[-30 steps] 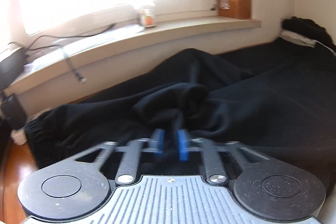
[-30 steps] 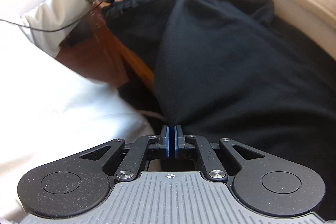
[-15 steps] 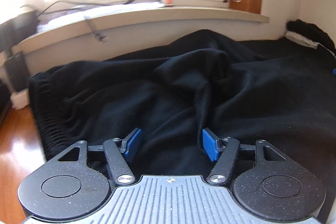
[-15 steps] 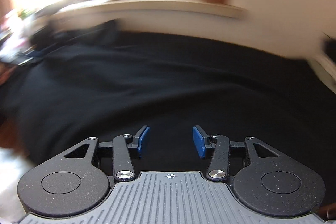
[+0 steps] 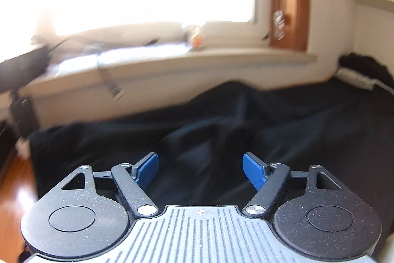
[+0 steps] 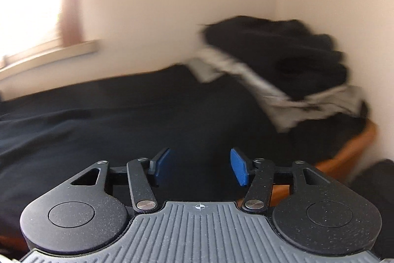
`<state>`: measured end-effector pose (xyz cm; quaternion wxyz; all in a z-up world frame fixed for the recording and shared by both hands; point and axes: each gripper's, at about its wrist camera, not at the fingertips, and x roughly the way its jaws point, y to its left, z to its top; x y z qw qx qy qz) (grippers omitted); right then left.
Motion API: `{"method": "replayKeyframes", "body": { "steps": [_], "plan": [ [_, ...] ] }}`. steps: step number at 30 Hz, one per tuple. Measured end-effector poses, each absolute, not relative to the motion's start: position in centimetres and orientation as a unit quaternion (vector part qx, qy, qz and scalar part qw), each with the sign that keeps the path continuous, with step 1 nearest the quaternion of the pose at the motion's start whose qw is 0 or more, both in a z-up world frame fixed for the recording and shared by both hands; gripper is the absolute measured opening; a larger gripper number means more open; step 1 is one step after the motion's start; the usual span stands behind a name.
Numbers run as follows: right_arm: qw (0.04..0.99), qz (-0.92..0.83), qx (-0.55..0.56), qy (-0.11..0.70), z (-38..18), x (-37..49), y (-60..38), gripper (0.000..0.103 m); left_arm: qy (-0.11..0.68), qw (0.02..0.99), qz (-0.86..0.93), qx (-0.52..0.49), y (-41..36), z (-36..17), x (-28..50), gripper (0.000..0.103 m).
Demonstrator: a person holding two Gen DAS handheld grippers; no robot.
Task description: Fold clothes
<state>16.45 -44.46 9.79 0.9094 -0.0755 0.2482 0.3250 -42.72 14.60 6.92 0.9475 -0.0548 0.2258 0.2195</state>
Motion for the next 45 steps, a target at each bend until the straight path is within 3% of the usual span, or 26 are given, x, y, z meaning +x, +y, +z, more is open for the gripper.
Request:
{"method": "replayKeyframes", "body": {
  "steps": [3,5,14,15,16,17,20,25,32,34,45],
  "plan": [
    [0.920,0.293,-0.060,0.252,8.8,17.8,-45.8,0.056,0.215,0.957,0.183,-0.060,13.2,7.2,-40.2,0.088],
    [0.924,0.279,-0.050,0.258,8.2,18.3,-47.0,0.060,0.219,0.961,0.162,-0.054,12.3,6.9,-38.3,0.088],
    [0.919,0.260,0.067,0.289,6.2,21.5,-49.2,0.062,0.280,0.948,0.141,-0.048,11.3,3.9,-34.2,0.089],
    [0.923,0.253,0.064,0.281,6.2,21.6,-49.1,0.057,0.278,0.949,0.141,-0.047,11.3,3.8,-34.3,0.090],
    [0.929,0.245,0.058,0.272,6.3,21.5,-49.0,0.037,0.277,0.949,0.143,-0.047,11.4,3.8,-34.3,0.091],
    [0.934,0.232,0.050,0.265,6.4,21.5,-48.8,0.030,0.278,0.948,0.145,-0.048,11.4,3.7,-34.3,0.091],
    [0.952,0.190,0.033,0.236,6.6,21.1,-48.4,0.028,0.282,0.946,0.152,-0.048,11.5,3.6,-34.1,0.095],
    [0.953,0.230,0.022,0.195,8.0,19.6,-45.6,0.043,0.290,0.943,0.156,-0.038,11.3,3.6,-34.0,0.099],
    [0.868,0.442,-0.045,0.220,9.2,14.4,-34.0,0.065,0.302,0.940,0.155,-0.032,11.2,3.4,-33.6,0.103],
    [0.845,0.482,-0.058,0.223,9.6,12.7,-30.7,0.077,0.305,0.939,0.156,-0.031,11.2,3.4,-33.5,0.103],
    [0.754,0.583,-0.172,0.248,8.8,8.1,-19.5,0.093,0.311,0.937,0.157,-0.033,11.3,3.3,-33.3,0.103]
  ]
}}
